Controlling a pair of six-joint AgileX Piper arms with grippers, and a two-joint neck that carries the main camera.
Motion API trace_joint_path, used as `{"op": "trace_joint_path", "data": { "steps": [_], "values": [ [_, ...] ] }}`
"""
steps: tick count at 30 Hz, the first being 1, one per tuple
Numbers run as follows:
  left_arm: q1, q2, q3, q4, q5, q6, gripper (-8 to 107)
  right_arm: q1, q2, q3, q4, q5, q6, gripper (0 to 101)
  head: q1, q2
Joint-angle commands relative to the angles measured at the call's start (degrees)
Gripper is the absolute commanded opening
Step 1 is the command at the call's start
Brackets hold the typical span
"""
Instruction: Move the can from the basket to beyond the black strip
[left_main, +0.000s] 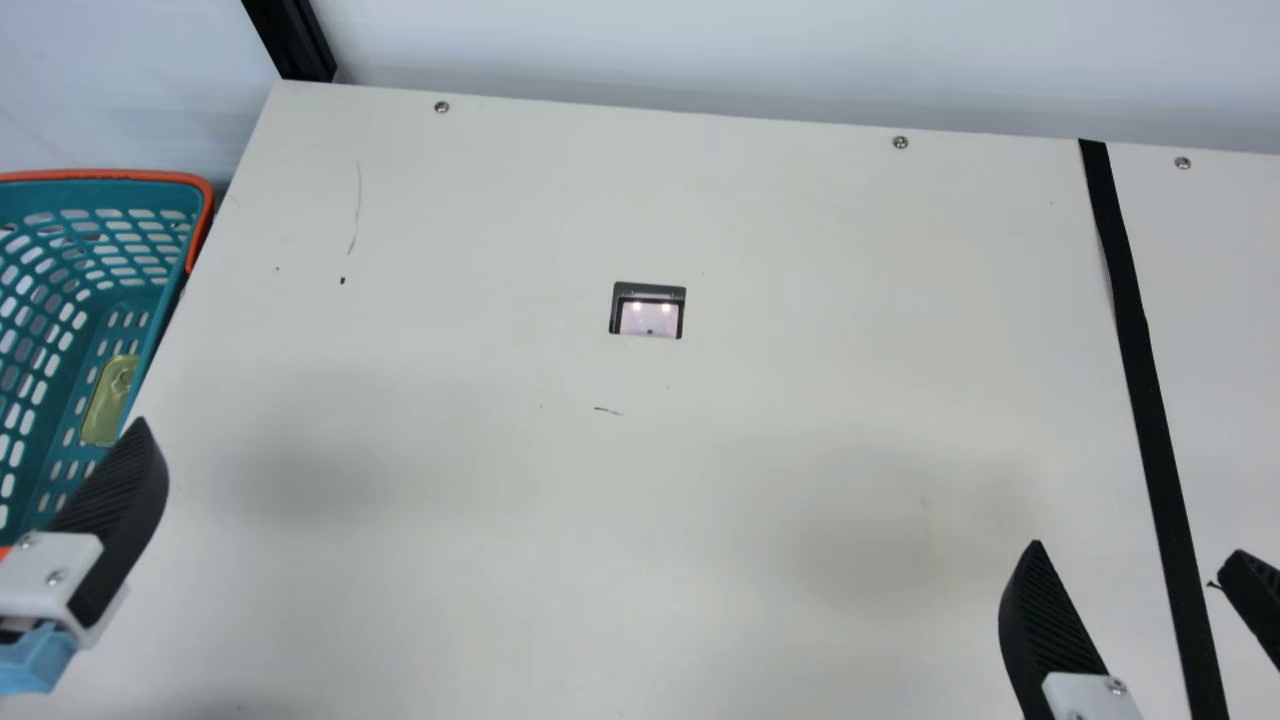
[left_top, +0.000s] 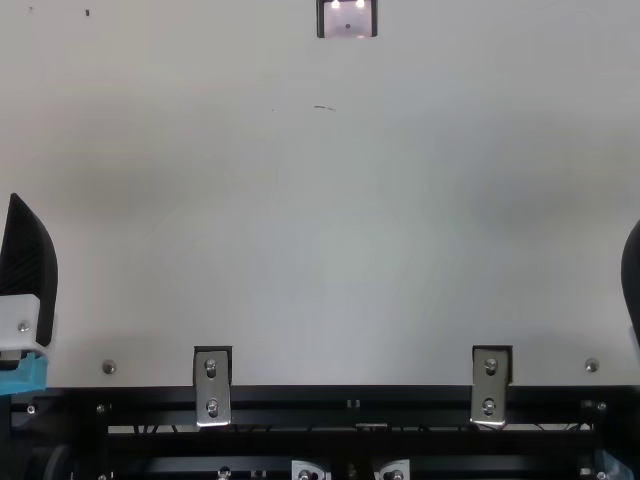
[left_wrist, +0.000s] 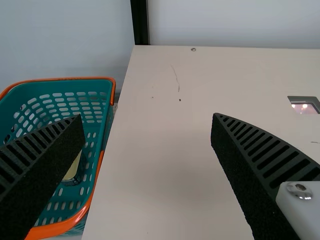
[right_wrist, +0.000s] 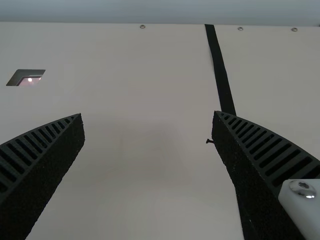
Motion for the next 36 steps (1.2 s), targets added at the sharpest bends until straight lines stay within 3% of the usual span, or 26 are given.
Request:
{"op": "trace_joint_path", "data": {
  "steps": [1, 36],
  "values": [
    [0.00, 0.00, 0.00, 0.00, 0.00, 0.00, 90, 0.00, 0.00, 0.00, 0.00, 0.00, 0.00, 101, -0.14, 0.46],
    [0.00, 0.00, 0.00, 0.00, 0.00, 0.00, 90, 0.00, 0.00, 0.00, -0.05, 0.00, 0.00, 101, -0.14, 0.46]
  ]
}}
